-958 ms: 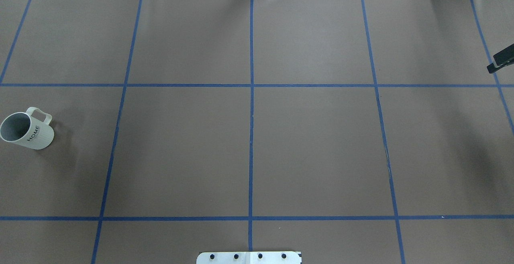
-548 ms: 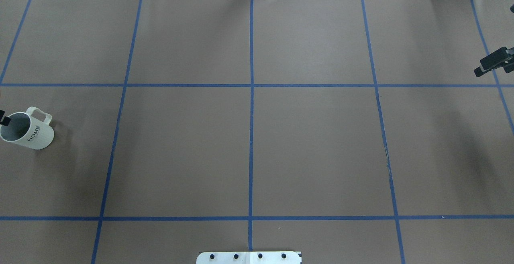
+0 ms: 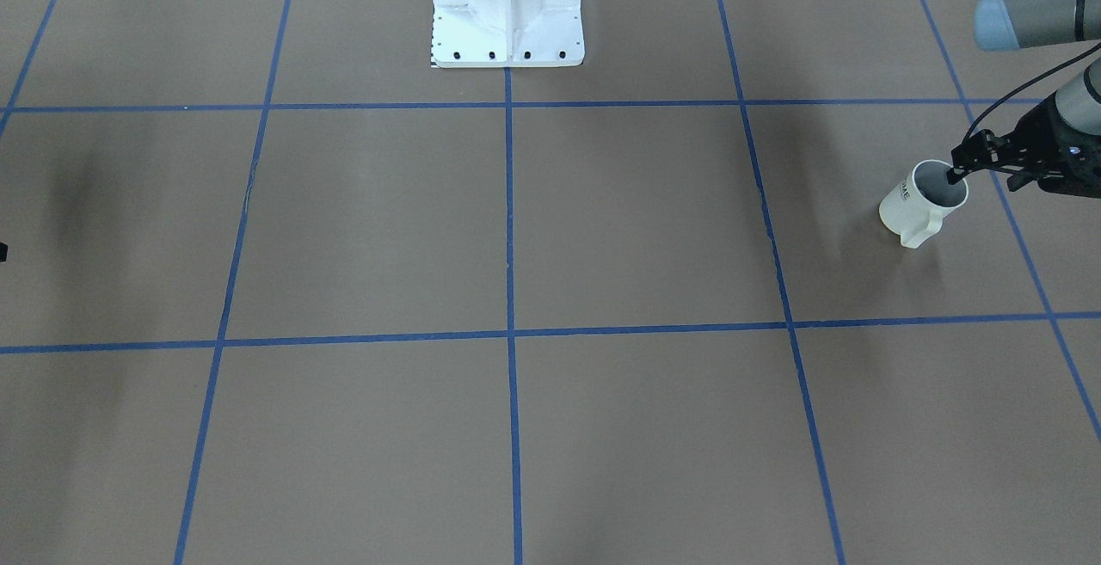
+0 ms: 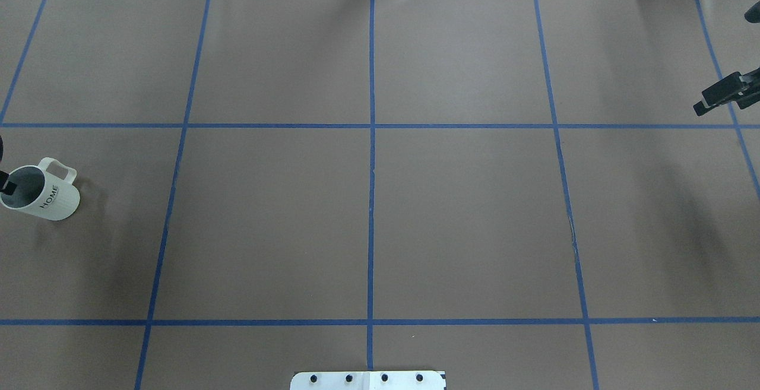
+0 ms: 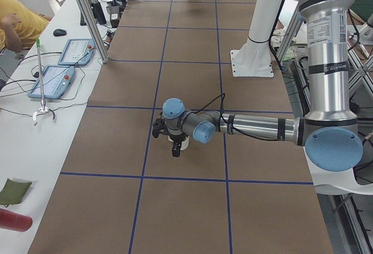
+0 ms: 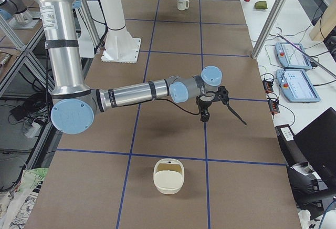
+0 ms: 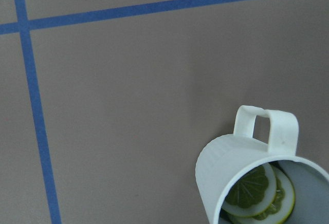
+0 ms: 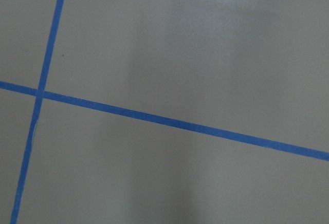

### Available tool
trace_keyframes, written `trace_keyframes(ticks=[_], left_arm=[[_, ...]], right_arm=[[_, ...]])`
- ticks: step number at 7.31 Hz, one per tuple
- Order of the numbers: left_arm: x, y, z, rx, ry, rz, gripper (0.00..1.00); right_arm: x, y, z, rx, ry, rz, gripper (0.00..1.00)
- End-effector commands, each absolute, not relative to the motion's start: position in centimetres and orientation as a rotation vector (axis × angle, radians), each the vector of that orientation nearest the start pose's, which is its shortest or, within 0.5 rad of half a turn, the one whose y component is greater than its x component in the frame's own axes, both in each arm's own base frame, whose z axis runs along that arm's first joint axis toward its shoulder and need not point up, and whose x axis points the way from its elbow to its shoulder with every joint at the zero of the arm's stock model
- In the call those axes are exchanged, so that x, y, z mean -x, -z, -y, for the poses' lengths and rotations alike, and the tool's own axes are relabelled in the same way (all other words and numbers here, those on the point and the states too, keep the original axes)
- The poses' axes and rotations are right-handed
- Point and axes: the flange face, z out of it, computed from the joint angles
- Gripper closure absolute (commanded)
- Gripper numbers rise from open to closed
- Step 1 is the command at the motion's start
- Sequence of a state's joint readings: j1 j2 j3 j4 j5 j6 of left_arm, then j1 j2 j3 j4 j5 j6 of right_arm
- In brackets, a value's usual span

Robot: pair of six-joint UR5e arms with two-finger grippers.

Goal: Left arm hands cup to right arm to dump lemon

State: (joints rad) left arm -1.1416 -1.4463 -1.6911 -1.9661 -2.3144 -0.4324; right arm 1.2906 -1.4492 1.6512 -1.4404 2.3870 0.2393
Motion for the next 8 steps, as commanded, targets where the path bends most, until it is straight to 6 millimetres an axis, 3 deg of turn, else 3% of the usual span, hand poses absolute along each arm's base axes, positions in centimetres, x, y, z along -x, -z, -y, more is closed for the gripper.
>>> trace_keyframes(ticks=[1,3,4,5,7,8], left_arm=[[-13.8,-62.0,45.3,-0.015,-0.113,-0.824,0.14],[-14.1,-61.8,45.3,-0.022,-0.121,-0.830,1.00],[-14.1,-61.9,45.2,-0.016,-0.121,-0.831,1.00],[-14.6,-60.8,45.3,-0.005,-0.134,-0.878,1.00],[-15.6,-55.0,46.1,0.019,-0.065,-0.981,1.00],[-16.1,-52.6,46.7,0.026,-0.039,-1.018,1.00]], right_arm=[[9.5,-53.9,54.7,-0.093,0.173,0.862,0.00],[9.6,-54.0,54.8,-0.089,0.175,0.860,0.00],[9.7,-53.9,54.8,-0.090,0.176,0.862,0.00],[9.7,-53.6,55.0,-0.091,0.172,0.864,0.00],[10.2,-51.7,55.6,-0.098,0.136,0.879,0.00],[11.6,-50.1,55.7,-0.107,0.112,0.914,0.00]])
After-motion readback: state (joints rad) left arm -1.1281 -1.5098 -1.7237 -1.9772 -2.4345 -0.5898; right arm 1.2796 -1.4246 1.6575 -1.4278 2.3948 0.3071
